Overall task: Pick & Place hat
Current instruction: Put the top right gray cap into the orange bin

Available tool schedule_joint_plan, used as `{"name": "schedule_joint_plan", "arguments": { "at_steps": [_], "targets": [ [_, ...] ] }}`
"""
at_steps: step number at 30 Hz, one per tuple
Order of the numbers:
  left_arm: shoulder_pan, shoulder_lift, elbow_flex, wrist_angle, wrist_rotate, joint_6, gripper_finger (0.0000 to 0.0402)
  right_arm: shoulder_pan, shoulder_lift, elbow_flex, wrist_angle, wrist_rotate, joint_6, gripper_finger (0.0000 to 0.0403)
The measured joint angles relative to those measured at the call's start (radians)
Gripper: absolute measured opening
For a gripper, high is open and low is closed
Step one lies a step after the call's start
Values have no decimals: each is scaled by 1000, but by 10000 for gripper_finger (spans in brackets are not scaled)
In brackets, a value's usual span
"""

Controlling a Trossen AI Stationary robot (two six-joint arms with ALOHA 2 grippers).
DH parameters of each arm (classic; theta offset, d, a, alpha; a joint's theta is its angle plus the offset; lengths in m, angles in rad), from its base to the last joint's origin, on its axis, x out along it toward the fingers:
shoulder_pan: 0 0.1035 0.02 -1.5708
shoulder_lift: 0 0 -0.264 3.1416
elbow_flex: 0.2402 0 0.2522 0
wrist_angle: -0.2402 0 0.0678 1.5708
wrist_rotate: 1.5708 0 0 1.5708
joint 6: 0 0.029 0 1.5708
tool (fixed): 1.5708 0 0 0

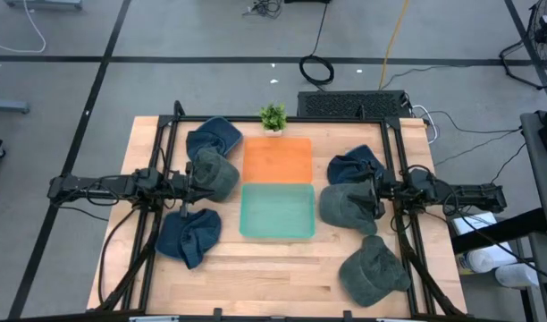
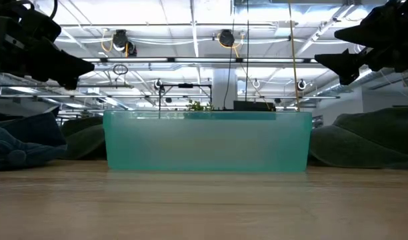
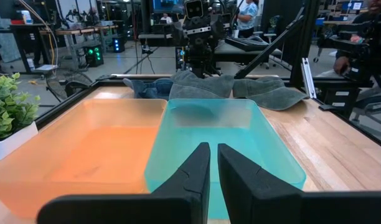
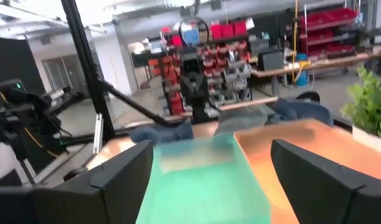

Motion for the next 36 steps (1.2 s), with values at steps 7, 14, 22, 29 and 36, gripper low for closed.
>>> {"name": "schedule_joint_plan", "arguments": {
  "at_steps": [7,14,22,29,36],
  "targets": [
    [0,0,0,0,0,0,37,0,133,177,-33,105,0,310],
    [0,0,0,0,-1,0,37,0,284,365,-78,103,0,309],
    [0,0,0,0,-1,0,37,0,433,598,-259,105,0,309],
    [0,0,0,0,-1,0,37,0,519,738,-344,102,0,308],
    [0,0,0,0,-1,0,37,0,590,864,-459,102,0,308]
  ]
}}
